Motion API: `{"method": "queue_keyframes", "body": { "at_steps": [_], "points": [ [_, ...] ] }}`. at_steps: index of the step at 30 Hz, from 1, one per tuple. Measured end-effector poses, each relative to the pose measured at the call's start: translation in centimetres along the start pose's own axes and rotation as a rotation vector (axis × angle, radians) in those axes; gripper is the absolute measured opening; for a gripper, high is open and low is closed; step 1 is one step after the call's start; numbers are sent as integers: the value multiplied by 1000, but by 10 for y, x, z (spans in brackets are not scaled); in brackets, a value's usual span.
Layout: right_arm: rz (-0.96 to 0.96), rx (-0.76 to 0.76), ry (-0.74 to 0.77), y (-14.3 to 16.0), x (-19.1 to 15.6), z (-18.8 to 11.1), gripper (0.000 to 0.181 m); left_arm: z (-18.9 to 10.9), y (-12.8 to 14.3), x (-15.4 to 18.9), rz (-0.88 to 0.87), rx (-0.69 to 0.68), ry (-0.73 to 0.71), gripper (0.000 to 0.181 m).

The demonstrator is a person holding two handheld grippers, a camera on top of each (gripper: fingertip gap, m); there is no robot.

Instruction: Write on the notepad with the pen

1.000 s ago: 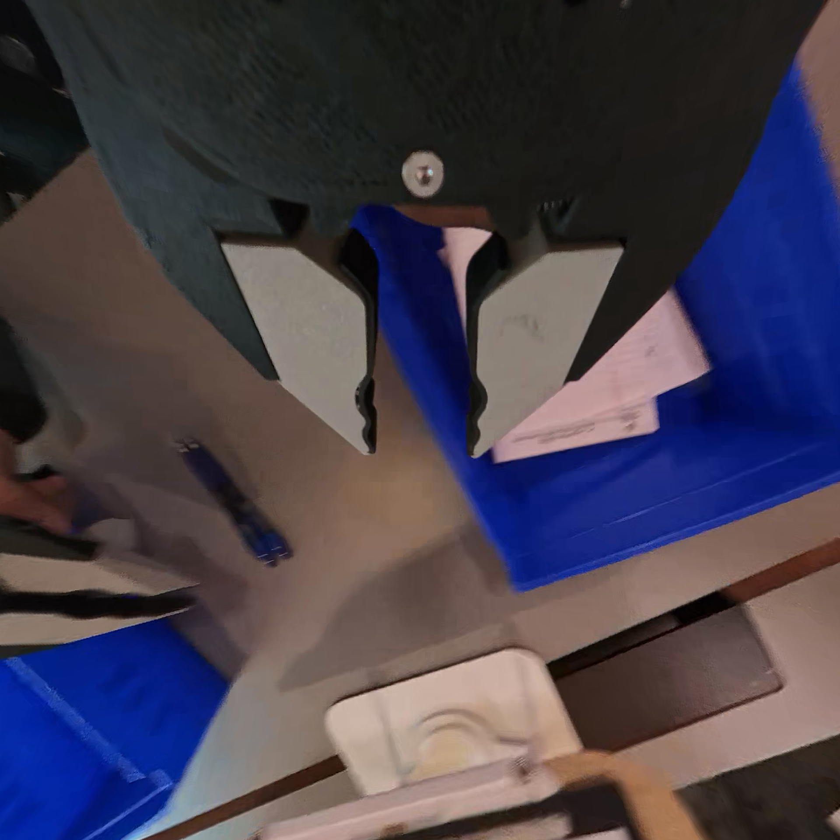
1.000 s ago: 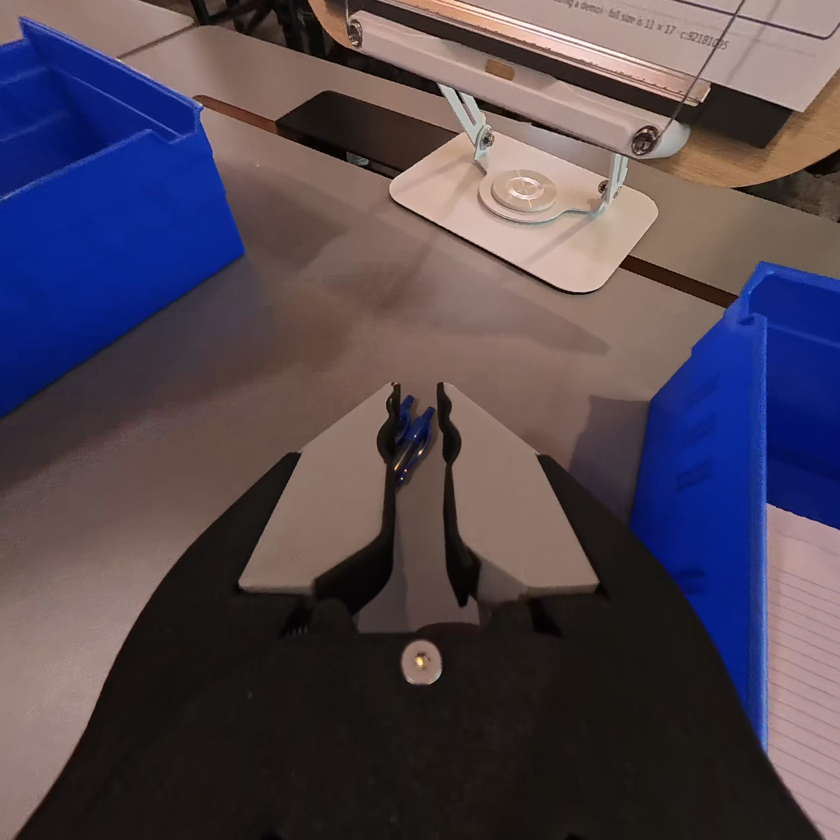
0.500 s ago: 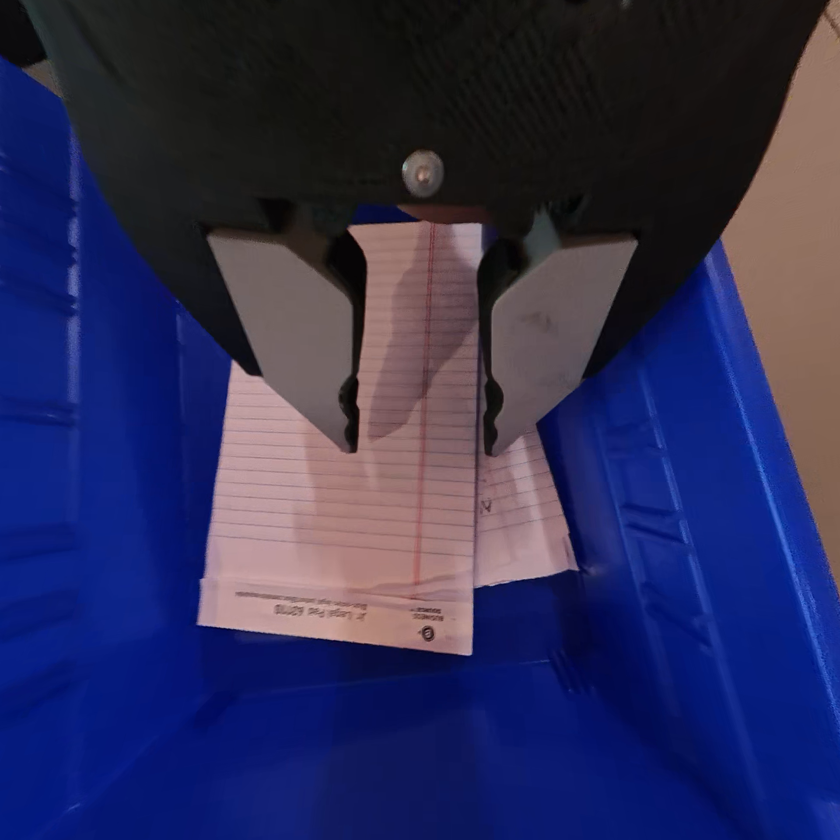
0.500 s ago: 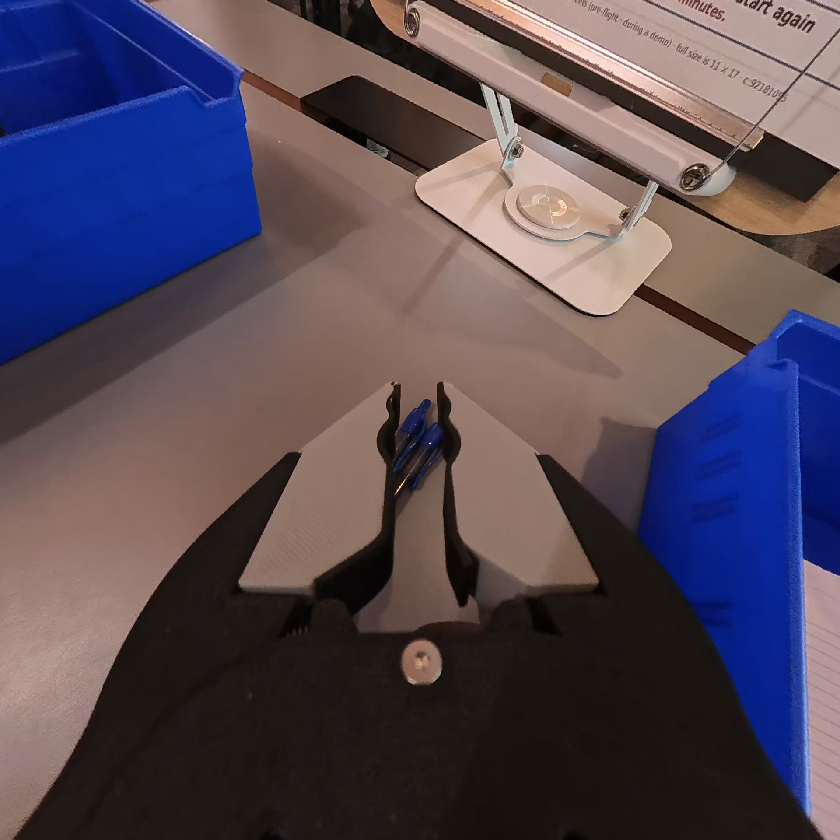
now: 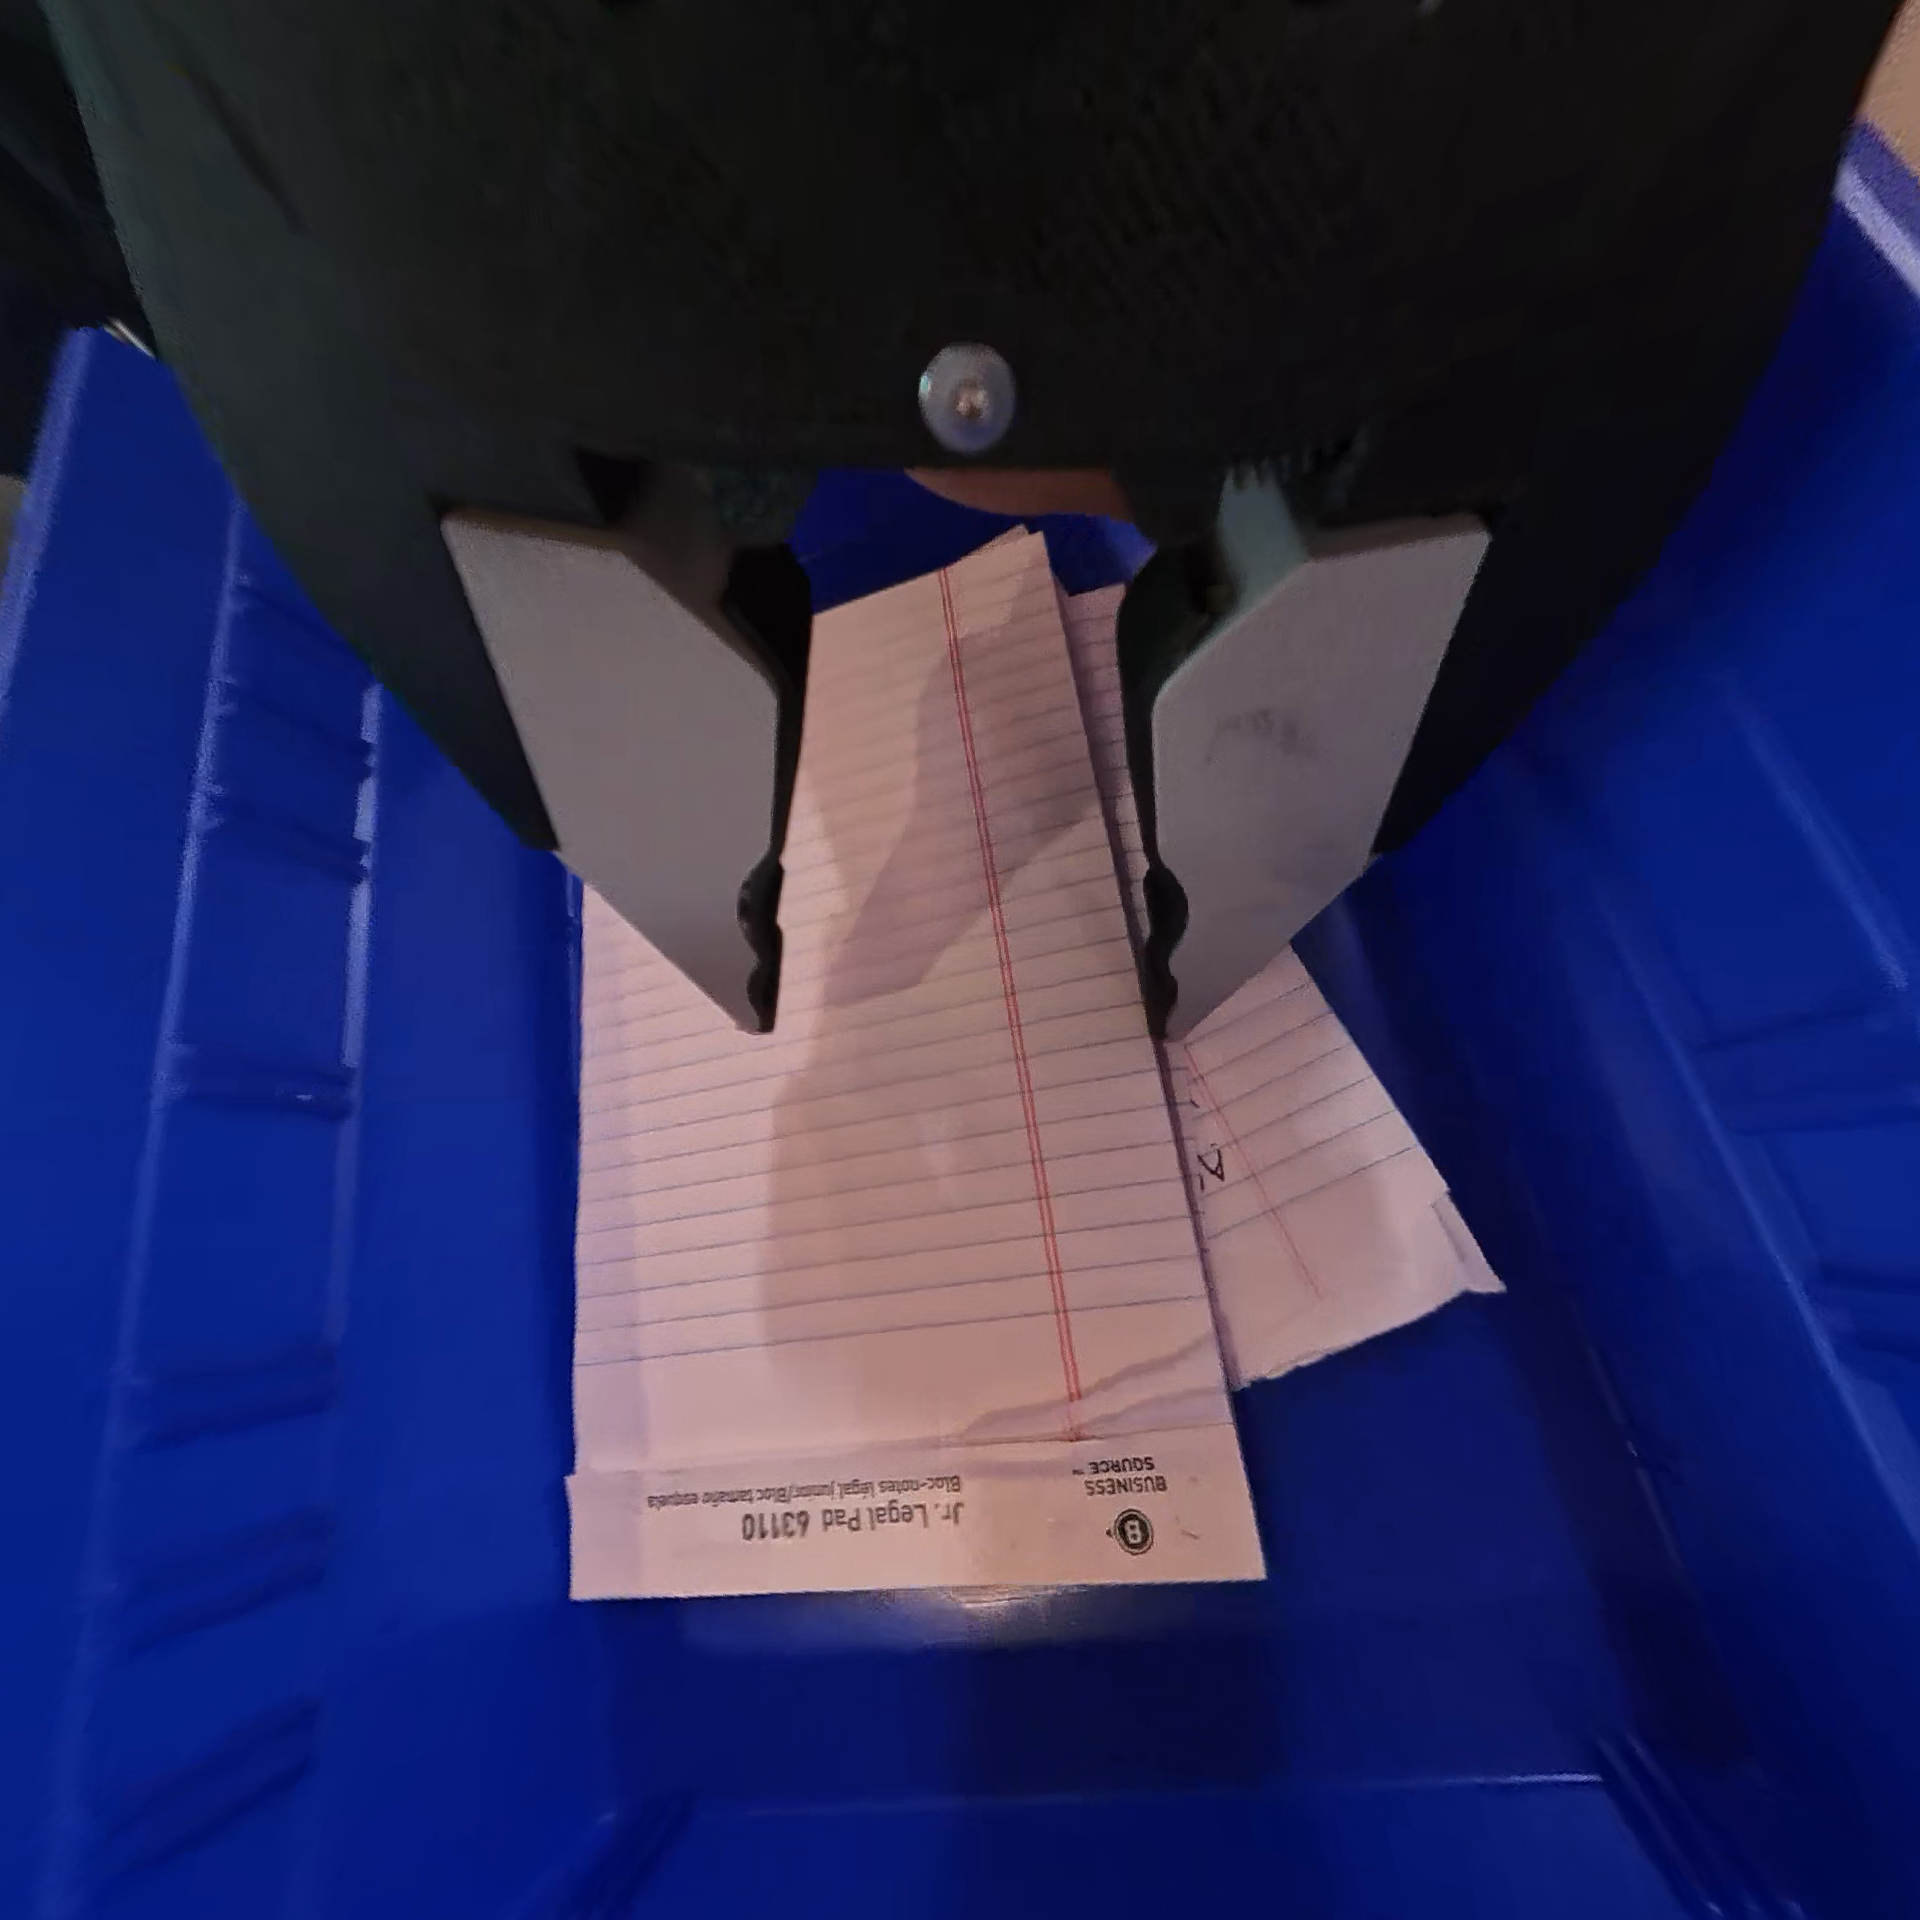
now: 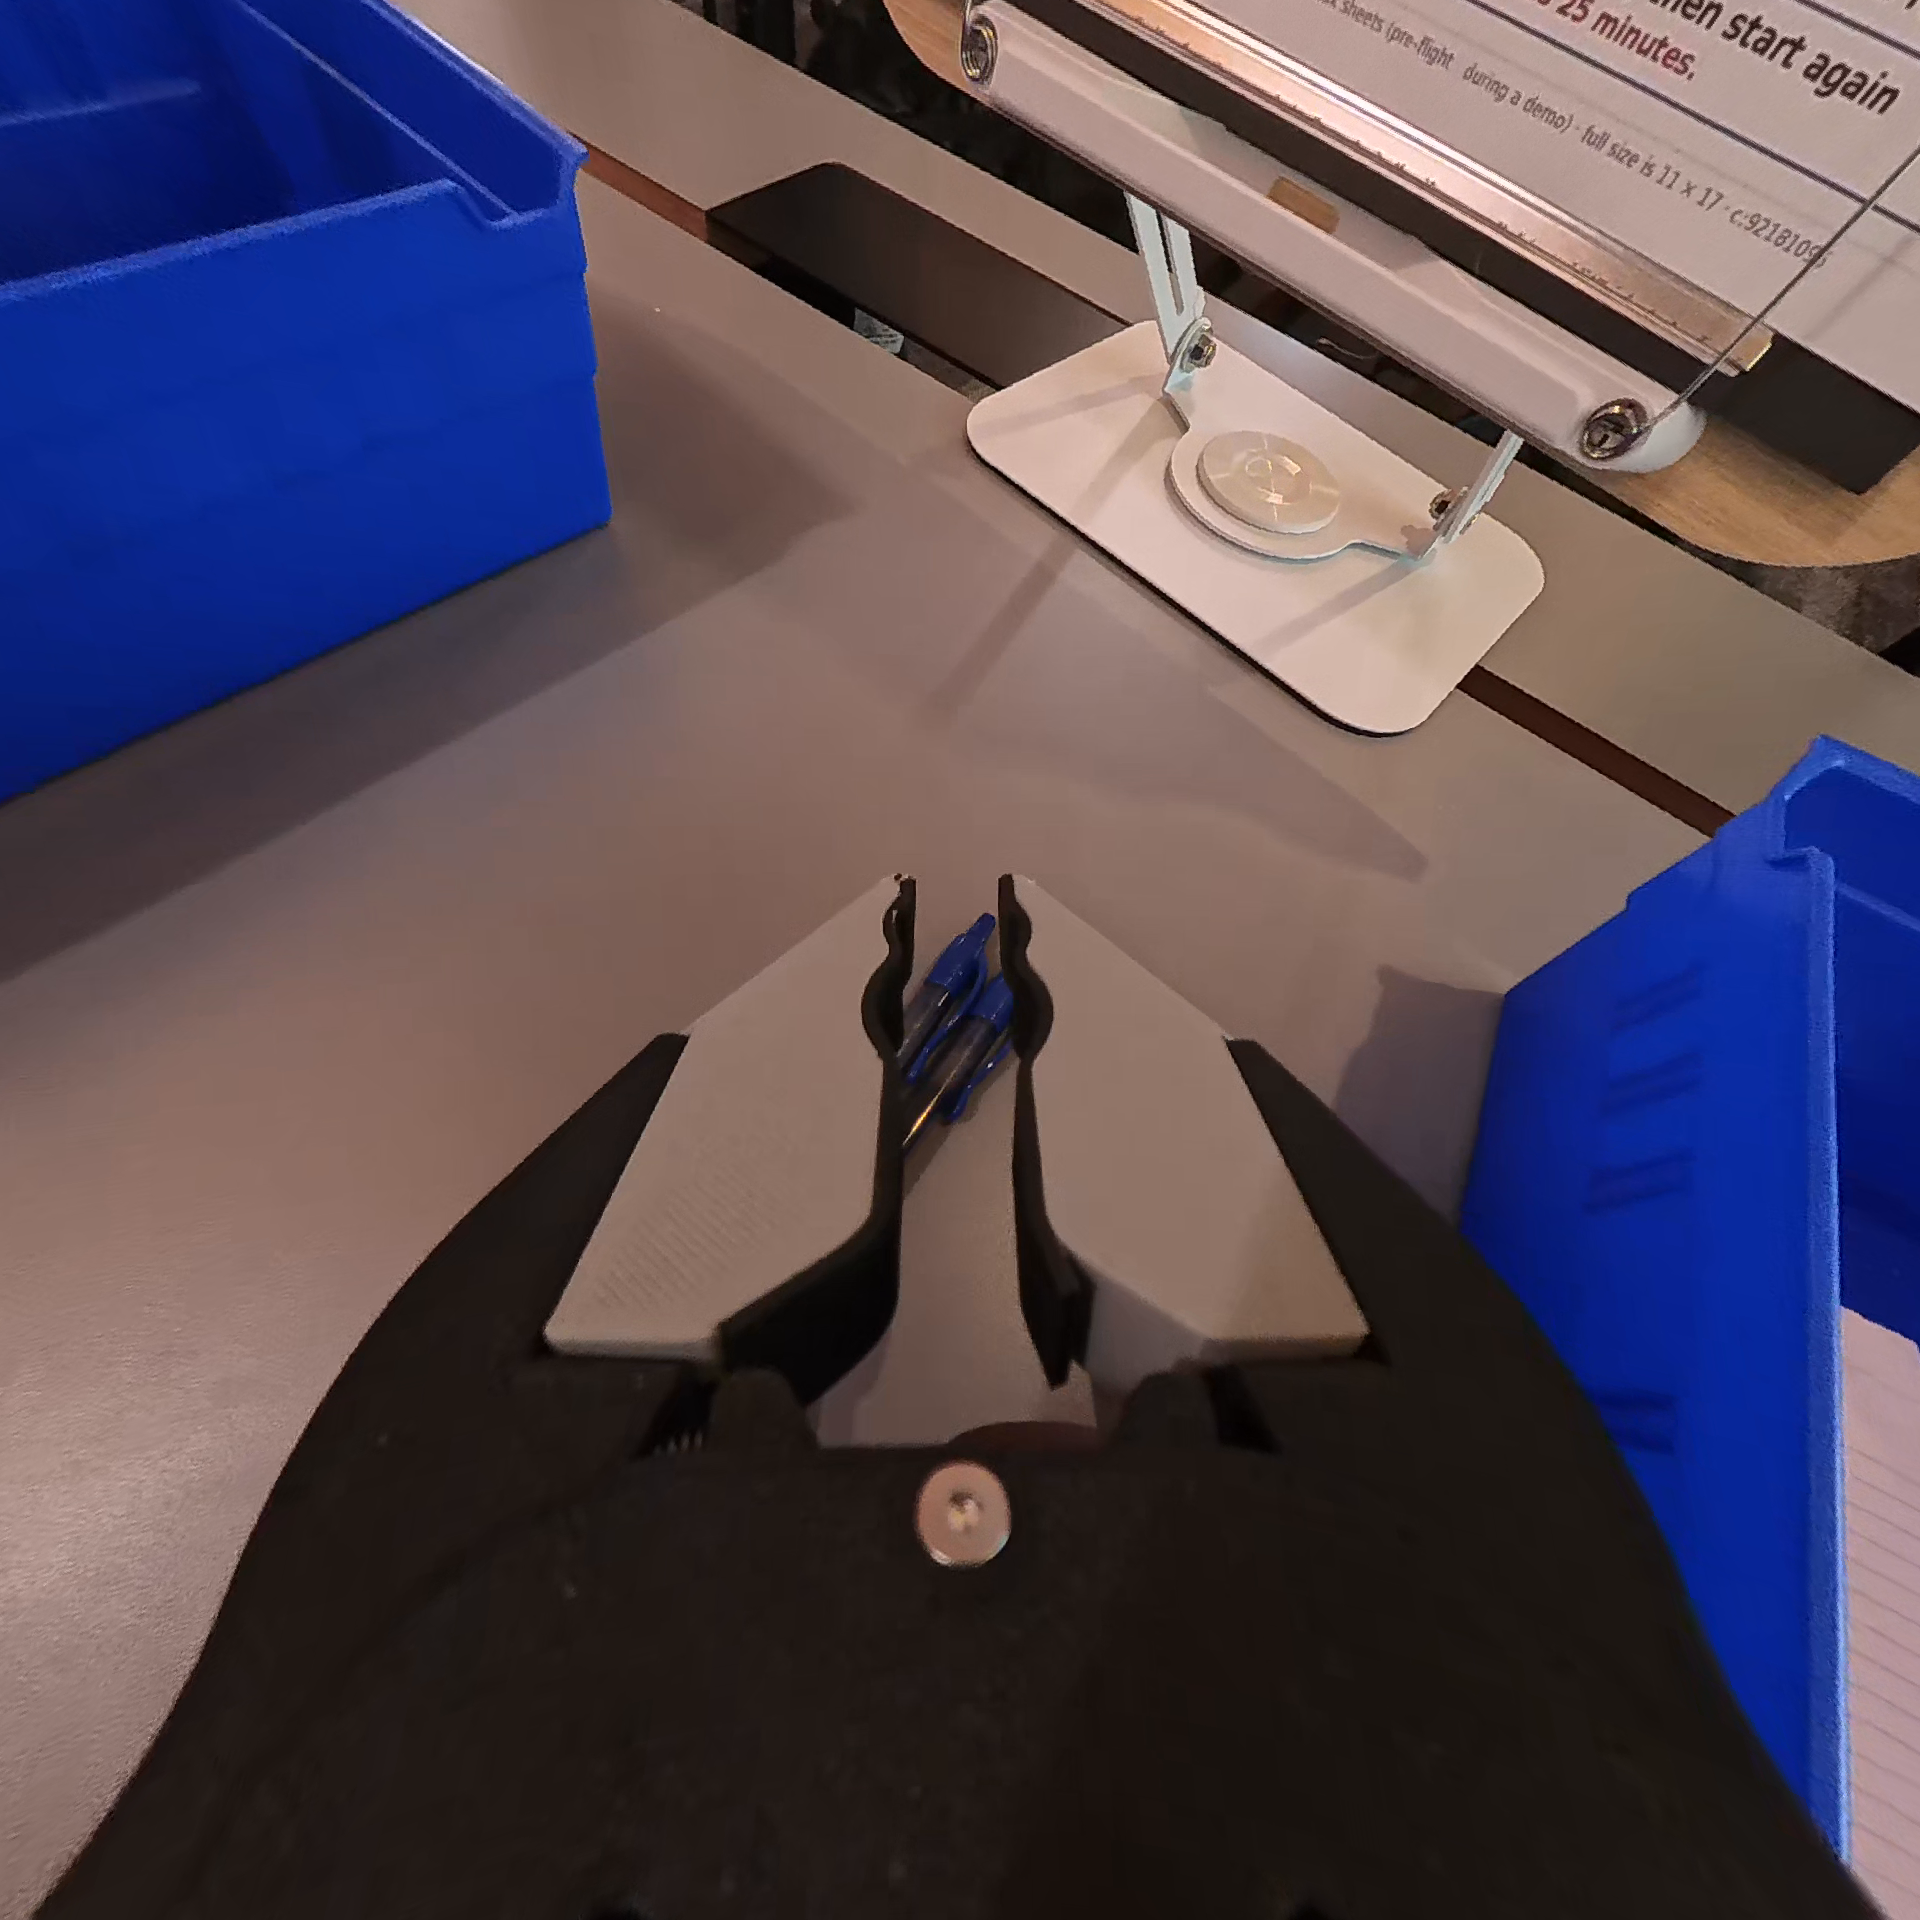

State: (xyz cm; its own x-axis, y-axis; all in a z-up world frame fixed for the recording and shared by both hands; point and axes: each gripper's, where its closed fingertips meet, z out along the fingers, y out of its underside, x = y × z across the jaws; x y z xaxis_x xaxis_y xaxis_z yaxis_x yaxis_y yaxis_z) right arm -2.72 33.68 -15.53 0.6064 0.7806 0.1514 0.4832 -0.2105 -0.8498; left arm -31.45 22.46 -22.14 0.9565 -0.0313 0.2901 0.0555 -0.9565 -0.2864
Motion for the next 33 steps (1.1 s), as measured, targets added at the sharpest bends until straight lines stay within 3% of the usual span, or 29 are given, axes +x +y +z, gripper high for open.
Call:
{"method": "queue_keyframes", "body": {
  "at_steps": [3, 8, 14, 18, 22, 28, 30, 33],
  "points": [
    [-4, 8, 1, -2, -1, -2, 12, -3, 3, 4, -45, 21, 83, 64],
    [-9, 13, -3, -3, -3, -2, 12, -7, 1, 12, -68, 58, 142, 72],
    [-19, 22, 5, -5, -2, -4, 12, -12, -4, 27, -66, 90, 223, 70],
    [-17, 20, 4, -5, -2, -4, 12, -21, -12, 39, -63, 143, 294, 61],
    [-22, 22, -1, -5, -4, -3, 12, -31, -22, 49, -97, 199, 394, 37],
    [-35, 21, 1, -6, -6, -3, 12, -12, -5, 42, -13, 98, 258, 52],
    [-32, 26, 1, -7, -5, -4, 12, -9, 0, 44, 2, 71, 250, 63],
    [-25, 34, 2, -8, -4, -5, 12, -8, 3, 49, 13, 57, 266, 64]
  ]
}}
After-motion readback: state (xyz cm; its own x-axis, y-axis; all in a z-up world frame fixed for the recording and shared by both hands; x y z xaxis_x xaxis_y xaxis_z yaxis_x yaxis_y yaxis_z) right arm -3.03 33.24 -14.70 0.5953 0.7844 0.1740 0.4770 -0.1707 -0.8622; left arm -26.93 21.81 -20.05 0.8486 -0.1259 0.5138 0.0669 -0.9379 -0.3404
